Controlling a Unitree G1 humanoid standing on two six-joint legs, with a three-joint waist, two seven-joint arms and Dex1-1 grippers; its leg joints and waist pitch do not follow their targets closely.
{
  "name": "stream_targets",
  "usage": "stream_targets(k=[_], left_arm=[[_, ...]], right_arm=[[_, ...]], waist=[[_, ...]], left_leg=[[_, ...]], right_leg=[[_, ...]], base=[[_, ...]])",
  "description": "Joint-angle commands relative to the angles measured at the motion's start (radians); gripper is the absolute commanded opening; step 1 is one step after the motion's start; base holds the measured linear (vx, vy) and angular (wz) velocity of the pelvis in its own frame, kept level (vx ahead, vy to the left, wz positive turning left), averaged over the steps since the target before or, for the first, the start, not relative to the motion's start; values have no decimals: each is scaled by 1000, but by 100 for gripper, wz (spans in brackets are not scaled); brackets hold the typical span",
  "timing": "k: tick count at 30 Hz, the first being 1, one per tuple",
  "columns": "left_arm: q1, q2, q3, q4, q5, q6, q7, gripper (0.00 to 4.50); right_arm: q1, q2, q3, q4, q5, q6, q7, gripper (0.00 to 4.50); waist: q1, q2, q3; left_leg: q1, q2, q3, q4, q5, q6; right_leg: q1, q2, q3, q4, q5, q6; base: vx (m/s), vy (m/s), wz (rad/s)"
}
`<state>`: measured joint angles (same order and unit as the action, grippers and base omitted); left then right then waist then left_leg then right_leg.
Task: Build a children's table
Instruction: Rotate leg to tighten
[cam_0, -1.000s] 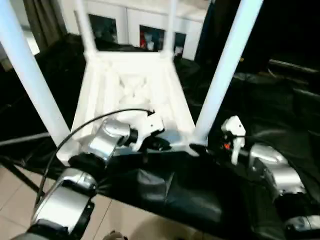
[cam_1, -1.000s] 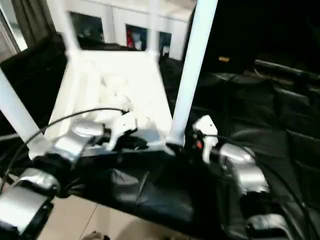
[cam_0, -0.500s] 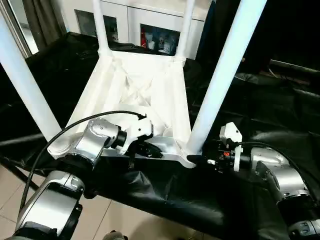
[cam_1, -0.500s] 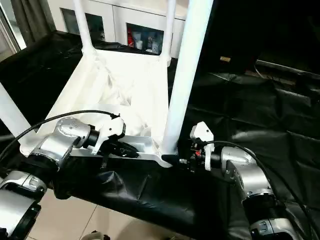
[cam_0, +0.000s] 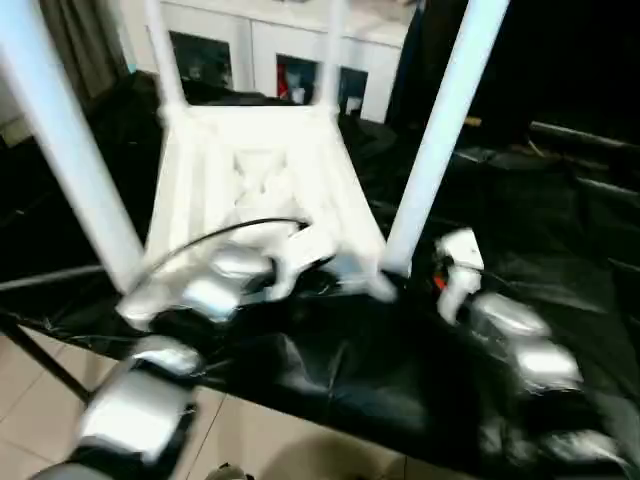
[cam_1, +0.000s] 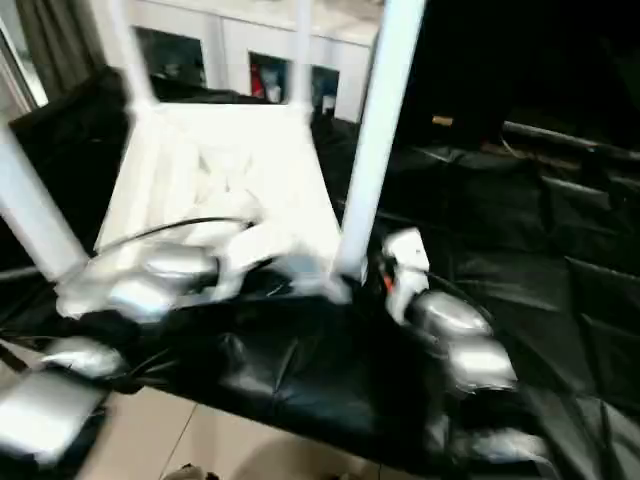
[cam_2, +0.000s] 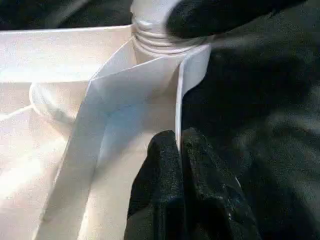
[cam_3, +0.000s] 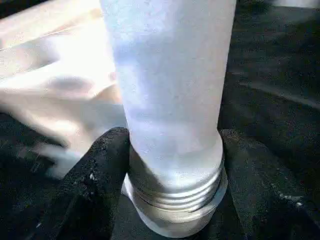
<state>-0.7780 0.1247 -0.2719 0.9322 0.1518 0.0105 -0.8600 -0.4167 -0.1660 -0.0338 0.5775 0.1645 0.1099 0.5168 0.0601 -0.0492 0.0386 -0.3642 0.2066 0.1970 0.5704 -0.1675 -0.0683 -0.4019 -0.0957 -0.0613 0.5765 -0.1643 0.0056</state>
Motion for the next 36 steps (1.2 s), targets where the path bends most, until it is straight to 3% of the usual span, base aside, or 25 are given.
stream_targets(k=[1, 2, 5, 6, 9, 11, 12, 20, 22, 25, 28, 30, 36], left_arm=[[-25, -88, -2, 8, -14, 9, 82, 0], [-28, -105, -6, 8, -13, 11, 82, 0], [-33, -131, -10, 11, -14, 7, 75, 0], [-34, -128, -8, 12, -17, 3, 62, 0], [-28, -102, -10, 14, -14, -11, 30, 0], [-19, -80, -15, 2, -17, -16, -9, 0], [-14, -66, -17, -6, -20, -18, -31, 0], [22, 64, -31, -70, -51, -31, -293, 0], [35, 105, -45, -95, -62, -34, -386, 0], [54, 155, -59, -135, -81, -15, -500, 0], [60, 177, -60, -149, -80, -1, -517, 0], [61, 180, -53, -145, -79, -12, -506, 0], [73, 188, -46, -161, -83, -10, -499, 0]], right_arm=[[-5, 67, 72, 52, -69, 39, -72, 262], [-13, 84, 75, 57, -74, 45, -95, 262], [-27, 110, 86, 66, -82, 21, -116, 262], [-30, 104, 94, 65, -93, -7, -106, 262], [-31, 80, 88, 62, -82, -33, -63, 332], [-32, 52, 86, 60, -75, -53, -20, 351], [-29, 34, 88, 48, -63, -47, 26, 351], [20, -157, 128, -68, 12, -20, 425, 351], [29, -194, 133, -88, 24, -27, 492, 351], [35, -221, 140, -101, 32, -36, 553, 351], [42, -228, 152, -101, 21, -42, 579, 351], [44, -225, 157, -96, 20, -43, 579, 351], [48, -219, 163, -89, 27, -36, 593, 312]], waist=[[-5, -1, -48], [-5, 3, -49], [-6, 0, -51], [-7, 7, -52], [-6, 7, -54], [-6, 9, -55], [-4, 4, -55], [7, 3, -59], [7, 7, -64], [13, 11, -64], [25, 11, -63], [34, 11, -60], [32, 7, -58]], left_leg=[[19, 21, -20, -72, -384, -13], [19, 19, -21, -71, -383, -9], [14, 19, -18, -71, -368, 5], [13, 20, -18, -72, -364, 7], [12, 20, -15, -71, -343, 19], [11, 20, -14, -71, -338, 22], [9, 20, -14, -70, -332, 29], [7, 26, -9, -64, -260, 73], [5, 29, -9, -61, -210, 84], [9, 32, -2, -57, -176, 96], [12, 34, 0, -56, -176, 95], [15, 33, 1, -59, -209, 74], [13, 32, -4, -66, -260, 36]], right_leg=[[22, -49, 26, -93, -513, -115], [23, -48, 25, -93, -507, -115], [25, -48, 27, -92, -477, -116], [26, -46, 28, -91, -454, -122], [29, -45, 29, -84, -403, -139], [30, -44, 29, -82, -381, -148], [34, -45, 29, -79, -373, -152], [43, -45, 31, -64, -247, -202], [47, -43, 30, -46, -135, -243], [46, -41, 29, -35, -55, -281], [45, -42, 30, -34, -60, -286], [42, -43, 31, -40, -118, -270], [42, -47, 33, -50, -217, -228]], base=[[0, 0, 0], [0, 0, 0], [0, 0, 0], [0, 0, 0], [0, 0, 0], [0, 0, 0], [0, 0, 0], [0, 0, 0], [0, 0, 0], [0, 0, 0], [0, 0, 0], [0, 0, 0], [0, 0, 0]])
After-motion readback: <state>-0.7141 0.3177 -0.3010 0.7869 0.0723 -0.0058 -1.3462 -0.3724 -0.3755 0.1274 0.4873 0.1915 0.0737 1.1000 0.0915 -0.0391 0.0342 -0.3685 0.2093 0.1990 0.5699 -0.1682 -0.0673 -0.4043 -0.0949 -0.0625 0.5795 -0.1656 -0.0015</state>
